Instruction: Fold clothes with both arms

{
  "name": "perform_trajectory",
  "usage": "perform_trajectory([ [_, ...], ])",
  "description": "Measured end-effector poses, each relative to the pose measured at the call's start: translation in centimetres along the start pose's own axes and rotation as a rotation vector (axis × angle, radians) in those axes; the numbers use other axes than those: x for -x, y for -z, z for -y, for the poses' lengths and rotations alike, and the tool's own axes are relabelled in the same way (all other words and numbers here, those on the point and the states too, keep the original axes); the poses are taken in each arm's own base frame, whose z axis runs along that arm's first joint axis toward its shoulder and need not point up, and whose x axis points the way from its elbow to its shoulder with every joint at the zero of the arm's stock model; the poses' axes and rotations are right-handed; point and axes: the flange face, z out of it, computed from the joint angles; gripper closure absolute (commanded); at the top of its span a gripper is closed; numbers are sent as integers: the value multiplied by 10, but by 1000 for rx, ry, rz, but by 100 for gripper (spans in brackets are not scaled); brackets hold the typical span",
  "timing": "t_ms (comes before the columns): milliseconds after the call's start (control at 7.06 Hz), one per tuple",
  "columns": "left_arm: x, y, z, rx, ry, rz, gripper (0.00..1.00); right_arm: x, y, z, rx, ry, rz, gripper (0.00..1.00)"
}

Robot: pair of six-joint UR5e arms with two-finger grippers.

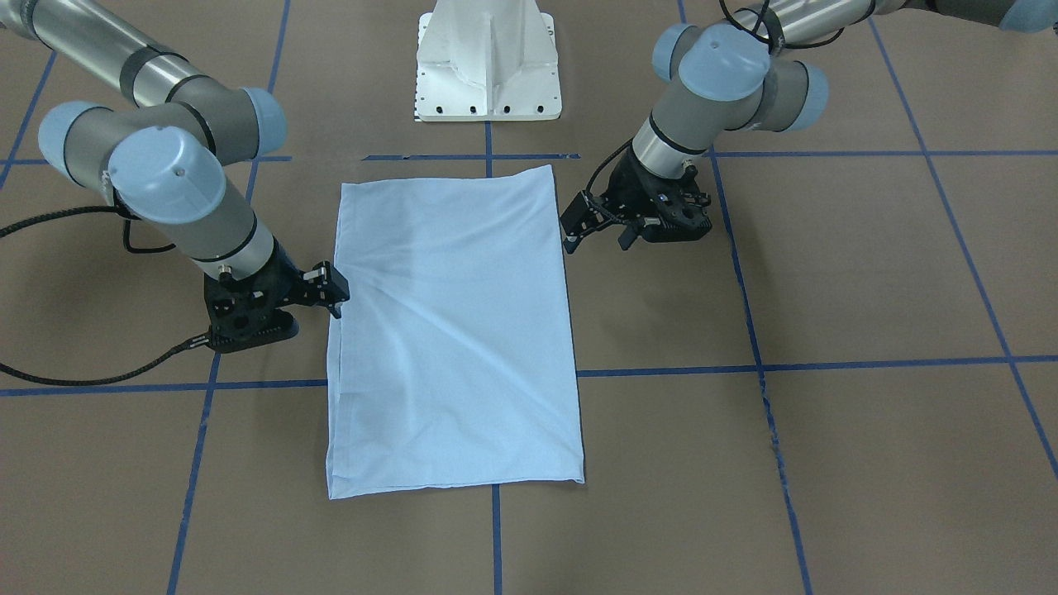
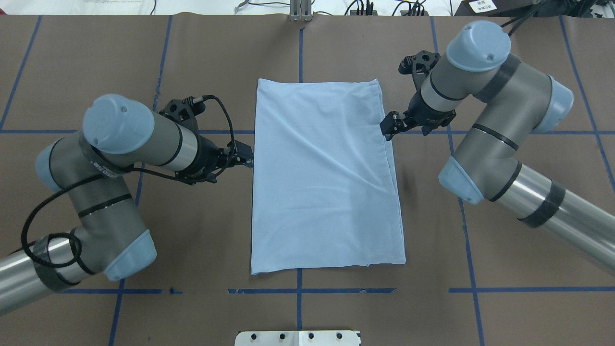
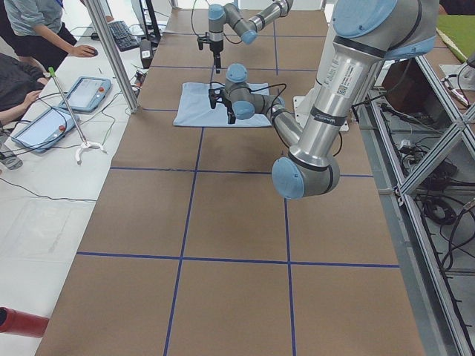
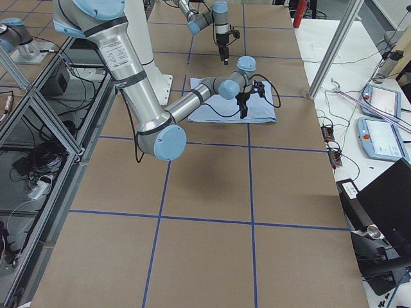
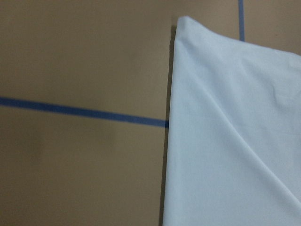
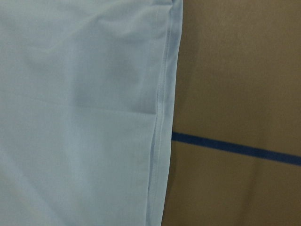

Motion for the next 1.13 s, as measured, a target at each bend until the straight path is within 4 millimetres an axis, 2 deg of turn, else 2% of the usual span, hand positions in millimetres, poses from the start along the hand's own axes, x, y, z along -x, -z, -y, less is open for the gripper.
perform_trajectory([
  [142,8,-13,-44,16,100,12,0,7,5,-30,10,-59,28,0],
  [283,14,-29,-85,17,198,38,5,17,10,-52,13,-89,46,0],
  [425,15,-47,-123,3,279,80,6,23,12,-68,12,-95,53,0],
  [567,11,-60,-149,-13,318,122,11,26,11,-75,11,-95,54,0],
  [850,7,-69,-166,-31,341,162,22,28,9,-80,9,-93,48,0],
  [1133,8,-73,-166,-45,345,168,30,28,8,-80,7,-92,46,0],
])
